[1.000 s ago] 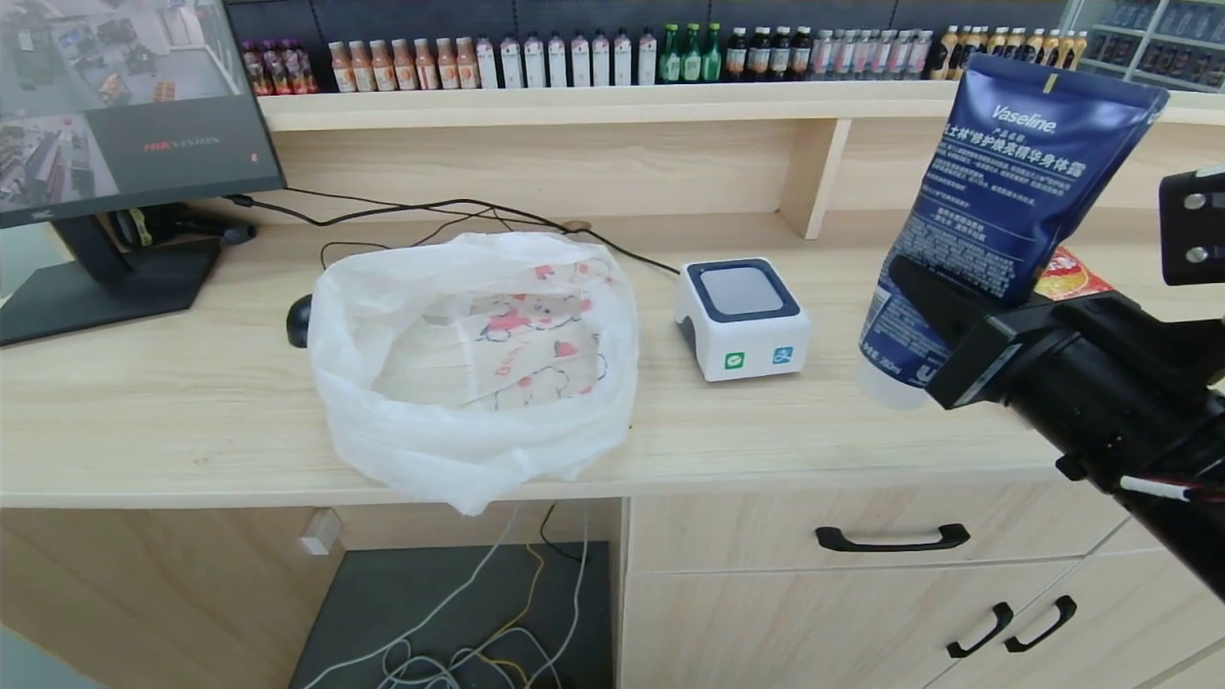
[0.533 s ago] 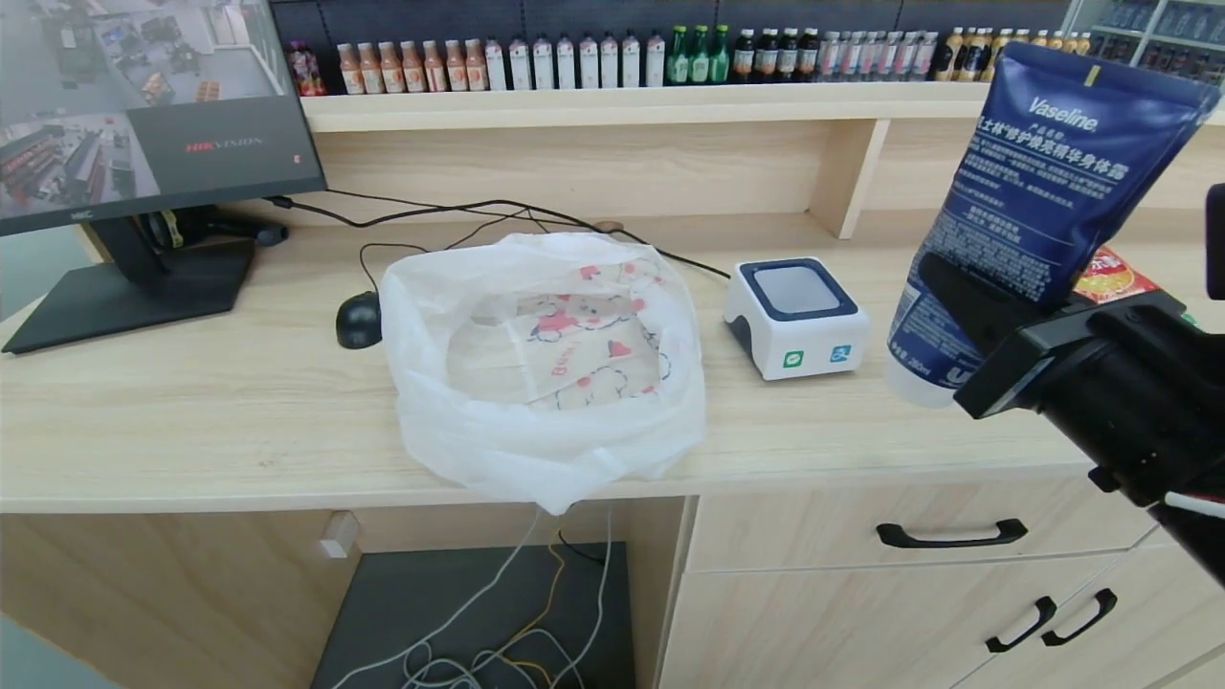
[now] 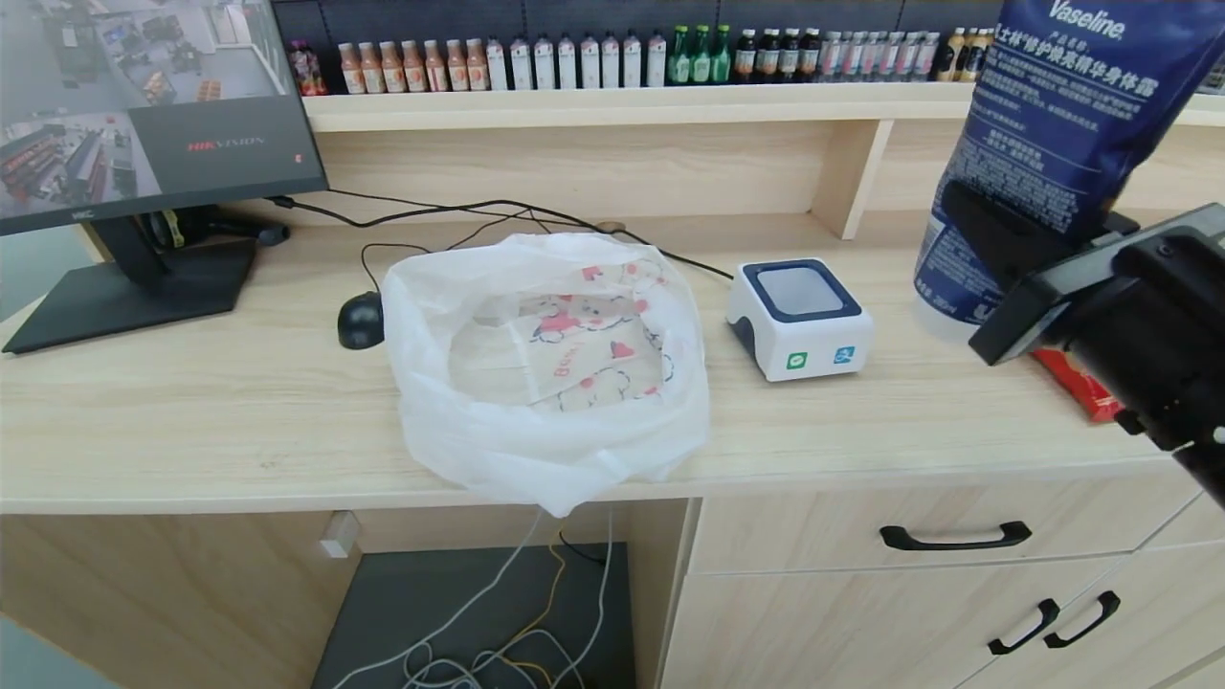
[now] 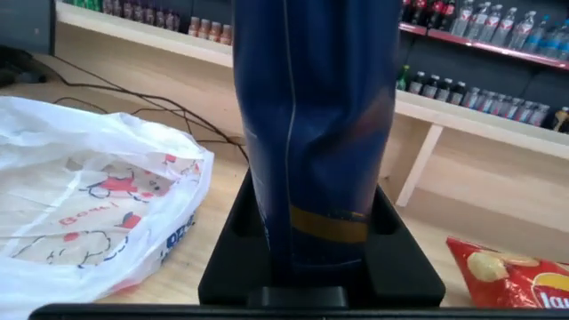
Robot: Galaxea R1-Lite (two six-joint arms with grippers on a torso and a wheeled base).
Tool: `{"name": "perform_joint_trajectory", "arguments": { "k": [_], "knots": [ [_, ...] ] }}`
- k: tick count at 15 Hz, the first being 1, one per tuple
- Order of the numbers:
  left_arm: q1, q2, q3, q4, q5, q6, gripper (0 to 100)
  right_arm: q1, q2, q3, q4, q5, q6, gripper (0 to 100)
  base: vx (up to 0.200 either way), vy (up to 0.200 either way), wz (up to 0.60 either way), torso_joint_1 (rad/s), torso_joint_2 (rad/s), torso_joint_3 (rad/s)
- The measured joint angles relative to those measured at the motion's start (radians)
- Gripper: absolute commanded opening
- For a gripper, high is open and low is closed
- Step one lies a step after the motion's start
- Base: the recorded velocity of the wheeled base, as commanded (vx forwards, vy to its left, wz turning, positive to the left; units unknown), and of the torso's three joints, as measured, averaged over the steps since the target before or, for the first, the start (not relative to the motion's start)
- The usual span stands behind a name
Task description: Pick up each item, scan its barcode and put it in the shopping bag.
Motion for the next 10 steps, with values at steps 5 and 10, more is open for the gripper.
{"name": "perform_joint_trajectory", "arguments": {
  "k": [5, 10],
  "knots": [
    [0.0, 0.0, 0.0, 0.0, 0.0, 0.0, 100, -0.003, 0.089, -0.181, 0.001, -0.005, -0.068, 0, 0.0, 0.0, 0.0, 0.0, 0.0, 0.0],
    [0.0, 0.0, 0.0, 0.0, 0.0, 0.0, 100, -0.019, 0.214, -0.301, 0.0, 0.024, -0.163, 0, 0.0, 0.0, 0.0, 0.0, 0.0, 0.0]
  ]
}}
